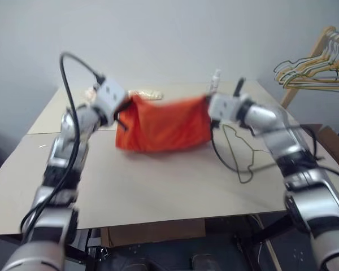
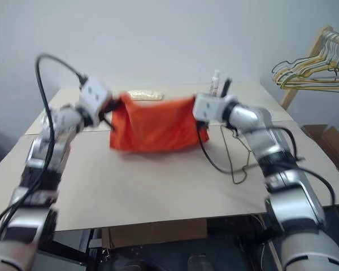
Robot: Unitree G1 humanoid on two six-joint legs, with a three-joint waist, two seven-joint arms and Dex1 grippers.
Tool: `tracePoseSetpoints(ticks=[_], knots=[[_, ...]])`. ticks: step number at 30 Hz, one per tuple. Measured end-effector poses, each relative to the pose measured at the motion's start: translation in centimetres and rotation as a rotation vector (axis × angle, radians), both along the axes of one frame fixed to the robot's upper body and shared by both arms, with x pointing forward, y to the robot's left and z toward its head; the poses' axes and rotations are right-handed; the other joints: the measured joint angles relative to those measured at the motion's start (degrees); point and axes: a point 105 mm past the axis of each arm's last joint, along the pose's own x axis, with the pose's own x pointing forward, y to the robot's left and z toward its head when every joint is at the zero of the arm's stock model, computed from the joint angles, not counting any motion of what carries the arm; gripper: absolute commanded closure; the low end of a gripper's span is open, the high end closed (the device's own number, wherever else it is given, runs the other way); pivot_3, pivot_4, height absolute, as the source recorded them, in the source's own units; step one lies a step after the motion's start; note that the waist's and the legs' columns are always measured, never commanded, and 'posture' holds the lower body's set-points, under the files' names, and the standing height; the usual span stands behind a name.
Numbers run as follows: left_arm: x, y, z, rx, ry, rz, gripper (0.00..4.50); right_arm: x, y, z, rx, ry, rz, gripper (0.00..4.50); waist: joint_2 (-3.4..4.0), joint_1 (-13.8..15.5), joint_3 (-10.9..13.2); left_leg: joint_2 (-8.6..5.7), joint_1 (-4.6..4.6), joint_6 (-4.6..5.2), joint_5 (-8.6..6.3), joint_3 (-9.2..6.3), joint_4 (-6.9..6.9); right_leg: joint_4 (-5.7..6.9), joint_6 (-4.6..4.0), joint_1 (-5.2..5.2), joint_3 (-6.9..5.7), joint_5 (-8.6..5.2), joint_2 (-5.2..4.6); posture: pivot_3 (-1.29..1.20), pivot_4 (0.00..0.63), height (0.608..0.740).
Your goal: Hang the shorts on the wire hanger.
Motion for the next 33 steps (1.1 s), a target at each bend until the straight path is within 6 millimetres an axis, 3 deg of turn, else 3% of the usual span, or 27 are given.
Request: tracePoseSetpoints(ticks=[1, 3, 6, 8, 11, 12, 14, 17, 19, 21, 24, 27, 29, 33], knots=[[1.7, 0.2, 2.8, -0.048, -0.087, 0.084, 4.5, 1.3, 0.6, 2.1, 0.082, -0.069, -0.065, 4.49, 0.0, -0.6, 0.0, -0.03, -0.44, -0.08, 0.06, -0.02, 0.03, 0.04, 0.0, -0.38, -0.02, 0.0, -0.02, -0.11, 0.0, 0.74], [2.8, 0.6, 7.8, -0.112, -0.253, 0.199, 4.5, 2.2, 1.3, 5.7, 0.197, -0.203, -0.138, 4.49, -0.01, -1.8, 0.0, -0.1, -0.98, -0.11, 0.17, -0.02, 0.02, 0.68, 0.01, -1.15, -0.01, 0.03, -0.14, -0.11, 0.0, 0.74], [1.7, 2.1, 15.3, -0.175, -0.566, 0.375, 4.5, 1.5, -0.3, 11.9, 0.439, -0.464, -0.245, 4.49, -0.01, -3.0, 0.0, -0.24, -1.66, -0.09, 0.16, -0.05, -0.24, 1.01, 0.01, -2.13, -0.01, 0.03, -0.36, -0.11, 0.0, 0.74], [-0.2, 2.5, 18.9, -0.227, -0.75, 0.401, 4.5, -0.4, -1.6, 15.2, 0.582, -0.652, -0.254, 4.49, 0.0, -3.7, 0.0, -0.28, -1.66, -0.05, 0.14, -0.16, -0.39, 1.04, 0.02, -2.26, -0.03, 0.03, -0.47, -0.11, 0.0, 0.74], [-1.7, 1.7, 20.3, -0.236, -0.878, 0.316, 4.5, -1.9, -1.5, 16.1, 0.6, -0.771, -0.192, 4.49, 0.03, -4.4, -0.1, -0.4, -1.44, 0.07, 0.07, -0.21, -0.8, 0.93, 0.03, -2.04, -0.03, 0.02, -0.55, -0.12, 0.0, 0.74], [-1.7, 1.3, 19.8, -0.219, -0.878, 0.268, 4.5, -1.7, -1.4, 15.2, 0.562, -0.758, -0.172, 4.49, 0.05, -4.6, -0.2, -0.45, -1.43, 0.11, 0.07, -0.18, -0.76, 0.83, 0.04, -1.94, -0.03, 0.03, -0.57, -0.12, 0.0, 0.74], [-1.1, 0.5, 16.4, -0.153, -0.824, 0.143, 4.5, -0.7, -1.5, 10.8, 0.439, -0.667, -0.138, 4.49, 0.07, -5.0, -0.6, -0.5, -1.05, 0.27, 0.04, -0.16, -0.59, 0.83, 0.12, -1.37, -0.03, 0.04, -0.59, -0.11, 0.0, 0.74], [-0.2, -0.3, 8.2, -0.046, -0.635, -0.037, 4.5, 0.2, -2.2, 2.1, 0.229, -0.455, -0.094, 4.49, 0.08, -5.4, -0.4, -0.92, -0.94, 0.71, 0.16, -0.06, -0.09, 0.34, 0.59, -0.68, 0.06, -0.21, -0.9, -0.11, 0.0, 0.74], [-1.4, -1.3, 2.9, -0.008, -0.515, -0.183, 4.5, -0.4, -2.5, -2.6, 0.098, -0.303, -0.011, 4.49, 0.15, -6.0, -0.4, -0.98, -0.9, 0.83, 0.29, -0.03, 0.02, 0.46, 0.81, -0.62, 0.18, -0.08, -1.03, -0.12, 0.0, 0.74], [-3.9, -1.8, -2.1, 0.023, -0.354, -0.32, 4.5, -1.7, -2.9, -6.5, -0.028, -0.155, 0.085, 4.49, 0.17, -6.9, -0.4, -0.96, -0.67, 1.12, 0.12, -0.05, -0.01, 0.4, 0.82, -0.35, 0.21, -0.07, -1.01, -0.12, 0.0, 0.74], [-8.2, -1.6, -6.5, 0.087, -0.126, -0.451, 4.5, -3.6, -3.2, -10.4, -0.15, 0.016, 0.204, 4.49, 0.17, -9.1, -0.4, -0.85, -0.46, 1.14, 0.11, -0.07, -0.06, 0.42, 0.82, -0.22, 0.27, -0.07, -0.89, -0.12, 0.0, 0.74], [-12.7, -0.7, -9.1, 0.176, 0.082, -0.546, 4.5, -5.6, -3.3, -13.8, -0.249, 0.163, 0.302, 4.49, 0.19, -9.9, -0.4, -0.79, 0.06, 1.23, 0.05, -0.07, -0.15, 0.44, 0.81, 0.2, 0.29, -0.08, -0.83, -0.12, 0.0, 0.74], [-14.7, -0.2, -10.6, 0.211, 0.223, -0.573, 4.5, -6.7, -3.6, -15.9, -0.305, 0.258, 0.337, 4.49, 0.22, -9.4, -0.4, -0.82, 0.49, 1.29, 0.0, -0.09, -0.16, 0.16, 0.8, 0.64, 0.27, -0.1, -0.83, -0.12, 0.0, 0.74], [-18.6, 1.6, -12.8, 0.359, 0.477, -0.626, 4.5, -7.6, -3.7, -16.7, -0.404, 0.293, 0.389, 4.49, 0.48, -8.3, -0.2, -0.78, 1.41, 1.27, -0.18, -0.12, -0.55, -0.3, 0.69, 1.53, 0.21, -0.16, -0.76, -0.13, 0.0, 0.74]])
